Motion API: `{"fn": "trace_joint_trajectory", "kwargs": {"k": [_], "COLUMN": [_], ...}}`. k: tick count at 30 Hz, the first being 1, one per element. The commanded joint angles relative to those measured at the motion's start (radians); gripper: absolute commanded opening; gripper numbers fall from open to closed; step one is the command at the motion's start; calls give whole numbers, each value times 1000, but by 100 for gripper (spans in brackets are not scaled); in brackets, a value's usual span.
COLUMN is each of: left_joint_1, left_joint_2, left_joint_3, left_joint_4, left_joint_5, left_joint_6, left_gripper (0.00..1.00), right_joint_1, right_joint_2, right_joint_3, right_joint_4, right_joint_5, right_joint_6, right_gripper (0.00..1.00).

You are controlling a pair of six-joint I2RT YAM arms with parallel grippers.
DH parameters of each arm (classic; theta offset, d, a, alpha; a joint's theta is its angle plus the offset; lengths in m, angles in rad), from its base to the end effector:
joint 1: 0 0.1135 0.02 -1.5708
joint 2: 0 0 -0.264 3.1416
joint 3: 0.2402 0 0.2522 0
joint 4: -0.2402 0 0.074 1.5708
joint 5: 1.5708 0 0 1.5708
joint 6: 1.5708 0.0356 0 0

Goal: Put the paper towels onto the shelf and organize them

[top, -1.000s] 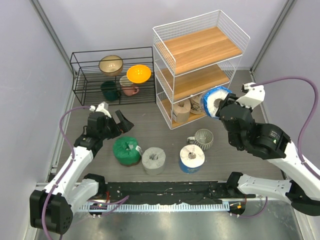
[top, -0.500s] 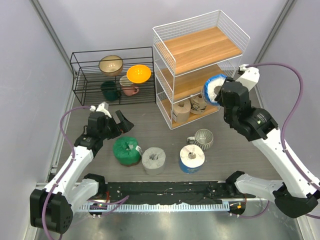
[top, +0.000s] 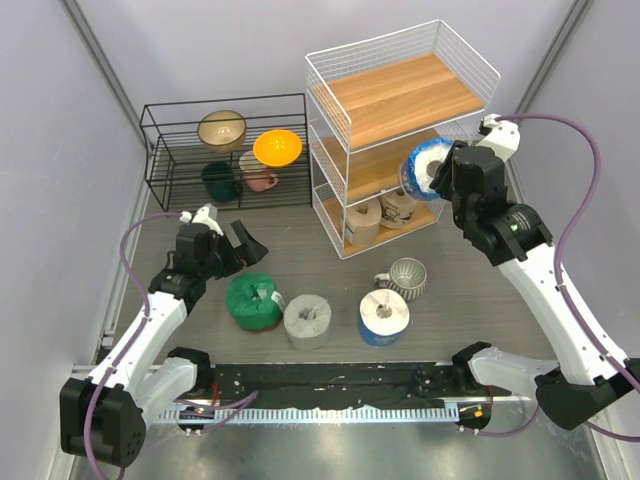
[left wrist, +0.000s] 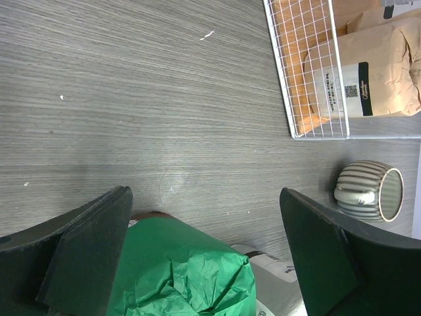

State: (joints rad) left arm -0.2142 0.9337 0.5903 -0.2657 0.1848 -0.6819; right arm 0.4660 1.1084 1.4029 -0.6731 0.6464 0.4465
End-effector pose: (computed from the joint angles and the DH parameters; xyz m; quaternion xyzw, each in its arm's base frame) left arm 0.1972 -0.0496 0.2374 -0.1630 0.8687 -0.2733 0.3797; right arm 0.2012 0.0772 0.4404 0.1707 0.7864 -0.0014 0.5937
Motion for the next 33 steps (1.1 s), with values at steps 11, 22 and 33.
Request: {"fn": "trace_joint_trajectory", "kwargs": {"k": [11,22,33], "left_joint_1": [-4,-4,-4], "left_joint_2": [-9,-7,-9], "left_joint_3": [14,11,6], "left_joint_4": [29,34,40], "left_joint_5": [25,31,33], "left_joint_6": [-7,-11,-15], "left_gripper": [100,100,100], "right_joint_1": [-99,-125,-148], "right_joint_2": [68,126,157], "right_joint_3": [113,180,180], "right_joint_4": [119,130,148], "right_joint_5": [-125,-159,-162], "right_joint_6": [-15,-20,-28], "right_gripper": [24,24,24]}}
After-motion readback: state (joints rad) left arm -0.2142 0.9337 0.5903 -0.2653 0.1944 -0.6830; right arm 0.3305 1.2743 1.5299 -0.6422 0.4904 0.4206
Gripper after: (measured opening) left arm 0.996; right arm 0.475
